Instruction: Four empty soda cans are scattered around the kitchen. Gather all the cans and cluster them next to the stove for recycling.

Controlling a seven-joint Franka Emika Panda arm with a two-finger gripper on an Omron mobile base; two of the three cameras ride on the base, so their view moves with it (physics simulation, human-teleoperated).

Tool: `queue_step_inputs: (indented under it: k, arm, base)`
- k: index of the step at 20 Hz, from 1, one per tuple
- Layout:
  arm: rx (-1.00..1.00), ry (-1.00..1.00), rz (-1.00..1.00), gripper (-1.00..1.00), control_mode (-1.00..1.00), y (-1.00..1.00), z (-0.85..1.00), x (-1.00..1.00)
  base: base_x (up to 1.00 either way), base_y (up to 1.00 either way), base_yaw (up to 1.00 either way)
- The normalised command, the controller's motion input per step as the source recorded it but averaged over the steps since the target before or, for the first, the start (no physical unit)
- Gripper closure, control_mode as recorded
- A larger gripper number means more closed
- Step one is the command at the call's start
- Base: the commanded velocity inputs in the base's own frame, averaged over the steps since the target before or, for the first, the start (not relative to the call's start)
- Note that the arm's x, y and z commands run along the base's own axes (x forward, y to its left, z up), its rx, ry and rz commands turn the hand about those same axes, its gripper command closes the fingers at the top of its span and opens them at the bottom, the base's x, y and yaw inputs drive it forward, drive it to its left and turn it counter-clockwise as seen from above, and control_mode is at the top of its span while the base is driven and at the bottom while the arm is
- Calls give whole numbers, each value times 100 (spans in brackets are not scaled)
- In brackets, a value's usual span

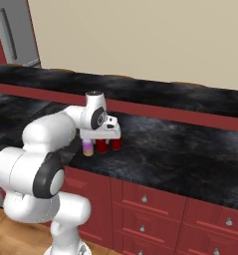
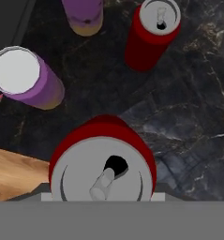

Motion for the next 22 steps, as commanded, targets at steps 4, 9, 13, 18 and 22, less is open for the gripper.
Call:
queue_step_inputs:
  k: [4, 9, 13, 18, 22]
  arm:
    - [0, 4, 2, 100, -100, 0, -17, 29]
    - [0, 0, 1, 100, -100, 0, -21, 22]
    - [0, 0, 0, 100, -100, 0, -25, 13]
    - [-1, 0, 0, 100, -100, 0, -23, 12]
    - [0, 0, 0, 100, -100, 0, -20, 9]
  base:
    - [0, 0, 0]
    - [0, 0, 0]
    - [0, 0, 0]
    - [0, 0, 0]
    - [0, 0, 0]
